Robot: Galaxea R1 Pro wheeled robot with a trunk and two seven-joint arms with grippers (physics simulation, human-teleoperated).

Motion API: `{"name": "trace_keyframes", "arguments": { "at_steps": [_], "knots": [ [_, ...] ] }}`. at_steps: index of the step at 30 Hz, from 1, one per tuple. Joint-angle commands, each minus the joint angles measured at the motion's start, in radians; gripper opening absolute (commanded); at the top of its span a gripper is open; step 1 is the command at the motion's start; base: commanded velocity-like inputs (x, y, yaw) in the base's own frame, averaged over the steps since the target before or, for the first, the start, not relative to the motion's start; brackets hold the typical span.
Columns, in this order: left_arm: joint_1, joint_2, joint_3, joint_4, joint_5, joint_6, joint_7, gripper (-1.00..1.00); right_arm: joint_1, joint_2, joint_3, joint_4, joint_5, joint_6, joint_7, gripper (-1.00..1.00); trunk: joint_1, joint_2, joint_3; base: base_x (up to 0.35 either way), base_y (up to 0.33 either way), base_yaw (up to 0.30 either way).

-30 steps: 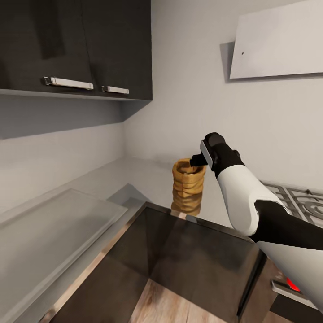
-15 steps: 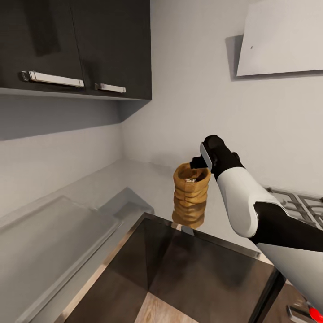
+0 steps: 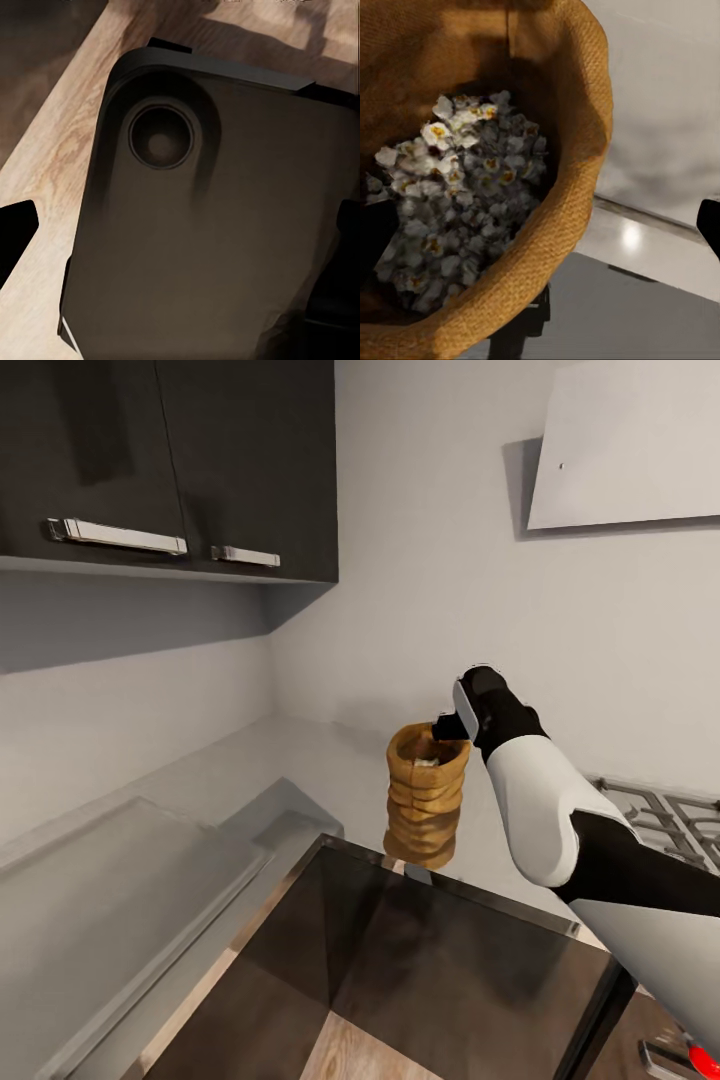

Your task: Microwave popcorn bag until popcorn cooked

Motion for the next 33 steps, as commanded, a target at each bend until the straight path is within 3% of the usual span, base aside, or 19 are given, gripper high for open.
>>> {"name": "trace_keyframes", "arguments": {
  "at_steps": [1, 21, 22, 33],
  "knots": [
    [0.001, 0.0, 0.002, -0.002, 0.003, -0.002, 0.003, 1.0, 0.005, 0.002, -0.014, 0.004, 0.009, 0.002, 0.0, 1.0, 0.0, -0.001, -0.001, 0.0, 0.0, 0.0],
    [0.001, 0.0, 0.002, -0.003, 0.0, -0.002, 0.002, 1.0, 0.021, 0.002, -0.014, 0.003, 0.011, -0.091, -0.054, 1.0, 0.0, -0.001, -0.001, 0.0, 0.0, 0.0],
    [0.001, 0.0, 0.002, -0.003, 0.0, -0.002, 0.002, 1.0, 0.021, 0.002, -0.014, 0.004, 0.011, -0.121, -0.054, 1.0, 0.0, -0.001, -0.001, 0.0, 0.0, 0.0],
    [0.001, 0.0, 0.002, -0.004, 0.0, -0.002, 0.002, 1.0, 0.021, 0.002, -0.014, 0.006, 0.009, -0.121, -0.054, 1.0, 0.0, -0.001, -0.001, -0.109, 0.0, 0.0]
  ]
}}
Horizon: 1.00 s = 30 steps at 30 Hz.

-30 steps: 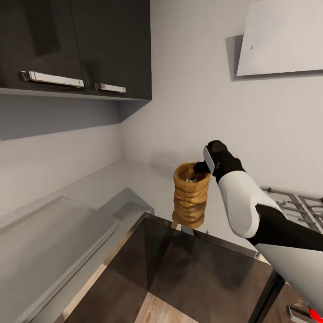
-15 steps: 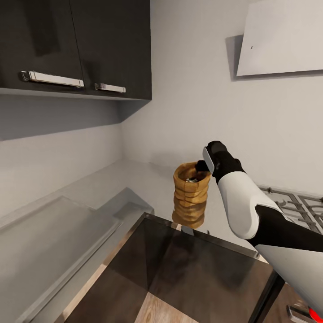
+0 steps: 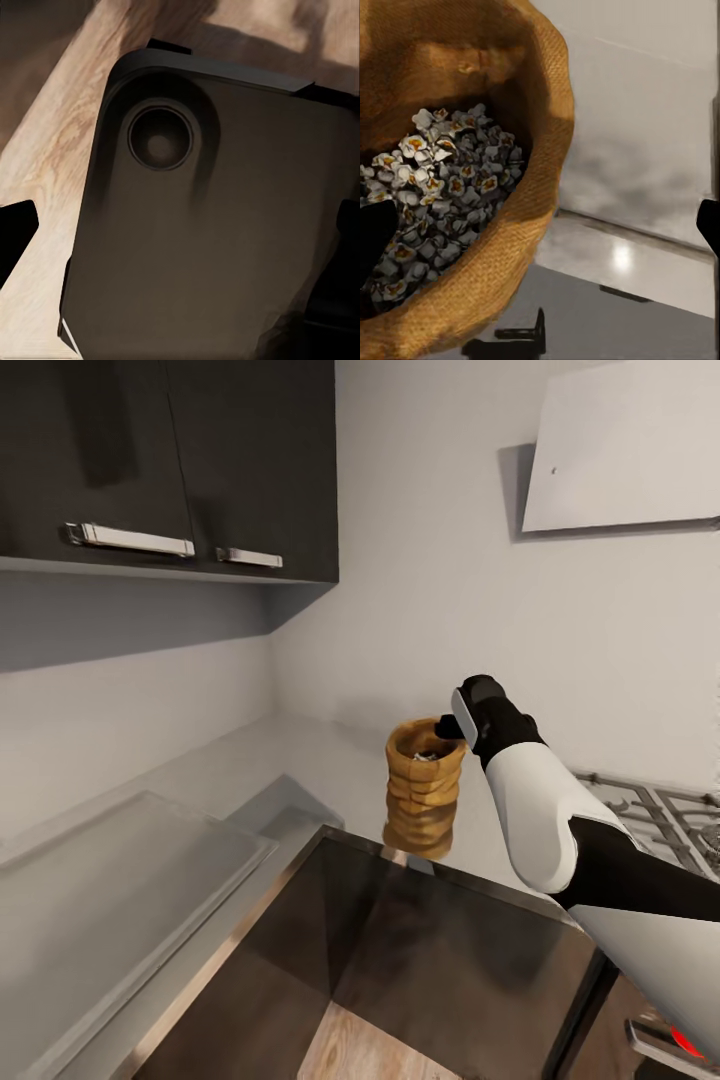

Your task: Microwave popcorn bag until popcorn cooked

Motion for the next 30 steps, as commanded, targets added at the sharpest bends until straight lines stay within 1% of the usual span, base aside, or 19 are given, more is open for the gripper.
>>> {"name": "trace_keyframes", "arguments": {
  "at_steps": [1, 5, 9, 11, 14, 16, 21, 27, 30],
  "knots": [
    [0.0, 0.0, 0.002, -0.001, 0.003, -0.001, 0.002, 1.0, -0.001, 0.002, -0.007, -0.001, 0.004, 0.002, -0.002, 1.0, 0.0, -0.001, -0.001, -0.261, 0.0, 0.0],
    [0.0, 0.0, 0.002, -0.001, 0.003, -0.001, 0.002, 1.0, -0.001, 0.002, -0.007, 0.0, 0.001, -0.006, -0.001, 1.0, 0.0, -0.001, -0.001, -0.15, 0.0, 0.0],
    [0.0, 0.0, 0.002, -0.001, 0.003, -0.001, 0.002, 1.0, -0.001, 0.002, -0.007, 0.002, -0.038, -0.07, -0.001, 1.0, 0.0, -0.001, -0.001, -0.014, 0.0, 0.0],
    [0.0, 0.0, 0.002, -0.002, 0.003, -0.001, 0.003, 1.0, -0.001, 0.002, -0.007, 0.015, -0.045, -0.081, 0.0, 1.0, 0.0, -0.001, -0.001, -0.003, 0.0, 0.0],
    [0.001, 0.0, 0.002, -0.001, 0.004, -0.001, 0.002, 1.0, -0.001, 0.002, -0.007, 0.034, -0.084, -0.132, 0.0, 1.0, 0.0, -0.001, -0.001, 0.0, 0.0, 0.0],
    [0.0, 0.0, 0.002, -0.001, 0.003, -0.001, 0.002, 1.0, -0.001, 0.002, -0.007, 0.038, -0.094, -0.152, -0.002, 1.0, 0.0, -0.001, -0.001, 0.0, 0.0, 0.0],
    [0.0, 0.0, 0.002, -0.002, 0.003, -0.001, 0.002, 1.0, -0.001, 0.002, -0.007, 0.041, -0.1, -0.156, -0.003, 1.0, 0.0, -0.001, -0.001, 0.014, 0.001, 0.0],
    [0.001, 0.0, 0.002, -0.002, 0.003, -0.002, 0.002, 1.0, -0.001, 0.0, -0.008, 0.041, -0.098, -0.154, -0.004, 1.0, 0.0, -0.001, -0.001, 0.086, 0.031, 0.0],
    [0.0, 0.0, 0.002, -0.002, 0.003, -0.001, 0.003, 1.0, -0.001, -0.006, -0.008, 0.06, -0.097, -0.155, -0.023, 1.0, 0.0, -0.001, -0.001, 0.005, 0.002, 0.0]
  ]
}}
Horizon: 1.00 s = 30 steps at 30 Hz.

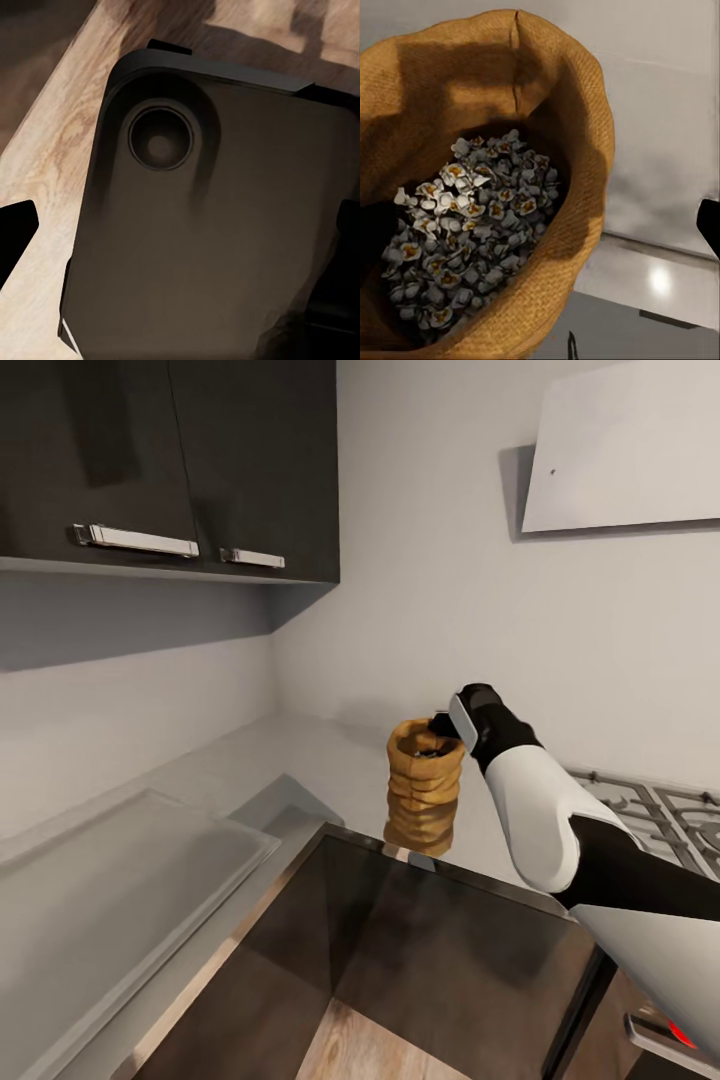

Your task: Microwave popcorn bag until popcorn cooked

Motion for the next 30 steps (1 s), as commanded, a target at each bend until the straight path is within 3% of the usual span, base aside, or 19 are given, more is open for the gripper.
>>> {"name": "trace_keyframes", "arguments": {
  "at_steps": [1, 5, 7, 30],
  "knots": [
    [0.0, 0.0, 0.002, -0.001, 0.003, -0.001, 0.003, 1.0, -0.001, 0.0, -0.008, 0.01, 0.011, 0.003, -0.01, 1.0, 0.0, -0.001, -0.001, 0.002, 0.001, 0.0],
    [0.0, 0.0, 0.002, -0.001, 0.003, -0.001, 0.003, 1.0, -0.001, -0.001, -0.008, 0.045, 0.007, -0.005, -0.106, 1.0, 0.0, -0.001, -0.001, 0.0, 0.0, 0.0],
    [0.0, 0.0, 0.002, -0.001, 0.003, -0.001, 0.003, 1.0, -0.001, 0.0, -0.008, 0.049, 0.006, -0.005, -0.115, 1.0, 0.0, -0.001, -0.001, 0.0, 0.0, 0.0],
    [0.0, 0.0, 0.006, -0.004, 0.005, -0.001, 0.002, 1.0, 0.015, 0.009, -0.008, 0.037, 0.005, 0.006, -0.114, 1.0, 0.0, -0.001, -0.001, 0.0, 0.0, 0.0]
  ]
}}
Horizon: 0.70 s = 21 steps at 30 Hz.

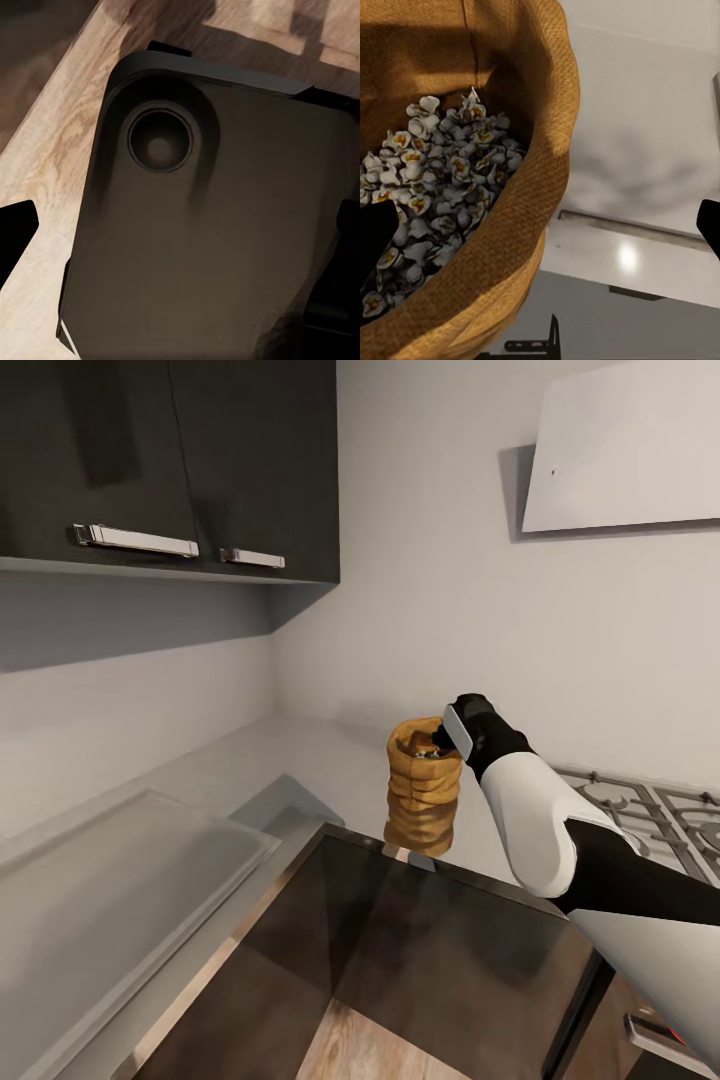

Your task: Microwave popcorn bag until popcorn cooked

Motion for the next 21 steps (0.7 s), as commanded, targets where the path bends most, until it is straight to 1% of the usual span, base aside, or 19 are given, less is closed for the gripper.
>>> {"name": "trace_keyframes", "arguments": {
  "at_steps": [1, 8, 13, 21],
  "knots": [
    [0.0, 0.0, 0.002, -0.001, 0.003, -0.001, 0.002, 1.0, -0.001, 0.001, -0.007, -0.002, 0.01, 0.005, 0.002, 1.0, 0.0, -0.001, -0.001, 0.0, 0.0, 0.0],
    [0.0, 0.0, 0.002, -0.001, 0.003, -0.001, 0.001, 1.0, -0.001, 0.001, -0.007, -0.003, 0.01, 0.006, 0.003, 1.0, 0.0, -0.001, -0.001, 0.0, 0.048, 0.0],
    [0.0, 0.0, 0.002, -0.001, 0.003, -0.001, 0.001, 1.0, -0.001, 0.001, -0.007, -0.047, 0.01, 0.016, 0.004, 1.0, 0.0, -0.001, -0.001, 0.0, 0.098, 0.0],
    [0.0, 0.0, 0.002, -0.001, 0.003, -0.001, 0.001, 1.0, -0.001, 0.001, -0.007, -0.052, 0.012, 0.019, 0.004, 1.0, 0.0, -0.001, -0.001, 0.0, 0.042, 0.0]
  ]
}}
